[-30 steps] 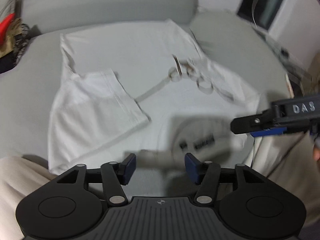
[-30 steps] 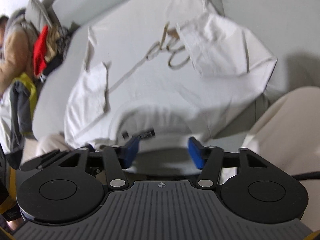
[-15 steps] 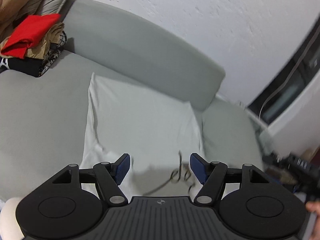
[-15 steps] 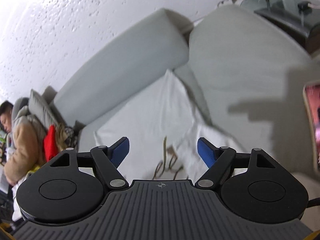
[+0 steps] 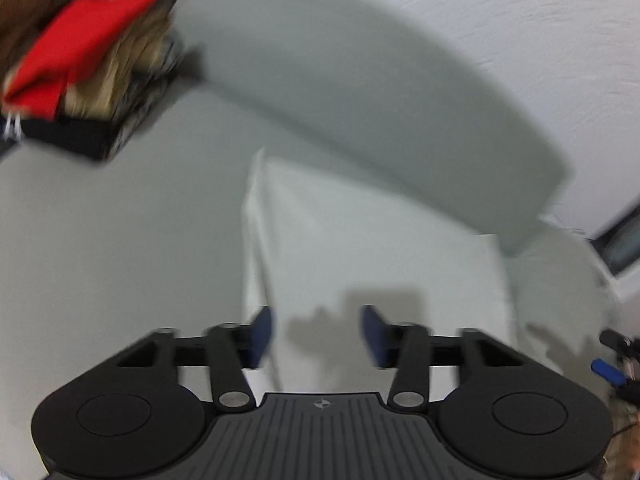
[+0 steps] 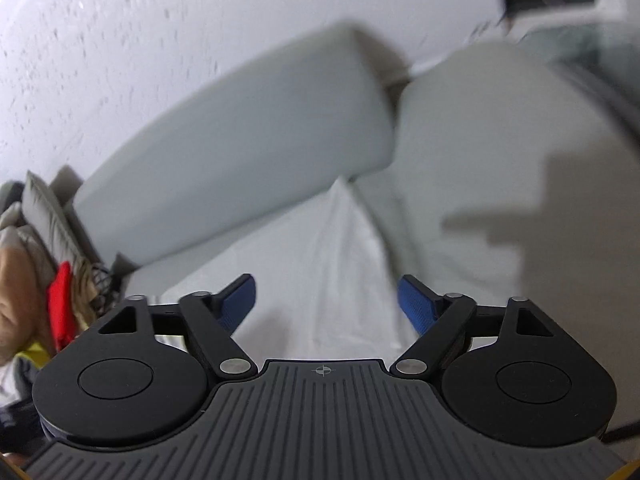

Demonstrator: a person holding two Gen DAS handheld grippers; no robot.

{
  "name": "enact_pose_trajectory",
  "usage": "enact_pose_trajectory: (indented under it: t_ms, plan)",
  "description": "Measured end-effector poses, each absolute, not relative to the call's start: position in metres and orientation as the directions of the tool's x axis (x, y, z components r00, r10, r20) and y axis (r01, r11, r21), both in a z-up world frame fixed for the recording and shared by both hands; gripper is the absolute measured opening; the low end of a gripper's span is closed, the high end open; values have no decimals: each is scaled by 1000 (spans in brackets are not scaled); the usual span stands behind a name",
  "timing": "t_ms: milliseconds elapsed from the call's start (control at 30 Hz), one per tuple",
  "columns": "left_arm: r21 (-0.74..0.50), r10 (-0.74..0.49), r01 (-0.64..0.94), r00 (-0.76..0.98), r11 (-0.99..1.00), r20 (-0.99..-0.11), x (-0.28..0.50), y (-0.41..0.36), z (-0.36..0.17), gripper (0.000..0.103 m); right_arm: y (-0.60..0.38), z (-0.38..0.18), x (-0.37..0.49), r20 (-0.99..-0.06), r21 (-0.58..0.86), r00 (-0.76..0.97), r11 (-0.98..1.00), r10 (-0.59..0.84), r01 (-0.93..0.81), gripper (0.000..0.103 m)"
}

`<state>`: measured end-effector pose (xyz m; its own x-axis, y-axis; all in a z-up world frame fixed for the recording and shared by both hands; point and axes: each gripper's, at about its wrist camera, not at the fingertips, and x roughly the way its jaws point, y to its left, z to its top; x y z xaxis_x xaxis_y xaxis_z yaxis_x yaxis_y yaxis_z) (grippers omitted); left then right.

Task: Fold clothes
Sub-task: 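Grasp the folded shirt edges with both grippers, one at each end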

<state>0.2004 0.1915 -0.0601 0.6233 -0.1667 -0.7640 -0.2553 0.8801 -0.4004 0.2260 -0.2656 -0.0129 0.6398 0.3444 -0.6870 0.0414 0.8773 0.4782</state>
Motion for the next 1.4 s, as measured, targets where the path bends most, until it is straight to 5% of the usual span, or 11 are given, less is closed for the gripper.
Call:
enact_pose_trajectory:
  t_ms: [100,233,500,533,600,667,833,900,1100,1400]
  plan:
    - [-380,-124,-279,641,882,-757,234,206,-93,35,-246,-62,275,-745,464,554,886,371,31,57]
    - [-315,-59,-267,671,911,-740,281,228,-121,37,-234,-104,337,-769,361,564,932,300,-4,56]
    - [-340,-128,-171,702,925,-701,354,258,-145,35,-257,-143,437,-730,363,635,931,254,45,56]
    - [-340,-138,-160,698,927,-703,362,258,-148,34,-257,-146,448,-723,379,635,925,273,33,56]
    - [-335,-143,-153,689,930,-711,373,260,-150,13,-256,-152,469,-718,408,622,913,314,11,55]
    - [-345,-156,-150,683,927,-714,378,263,-150,9,-254,-155,485,-712,418,619,909,330,-4,55]
    - [-310,-163,-102,674,945,-720,383,260,-147,8,-242,-159,513,-720,431,575,900,388,-67,27]
    - [-274,-136,-96,685,957,-716,383,259,-145,2,-233,-158,515,-738,362,578,927,347,-95,5]
    - [-201,-63,-108,721,974,-690,368,247,-126,2,-235,-142,505,-715,367,644,930,270,18,4]
    - [-296,-106,-121,753,948,-650,304,246,-74,2,-277,-77,428,-670,473,695,872,261,128,4]
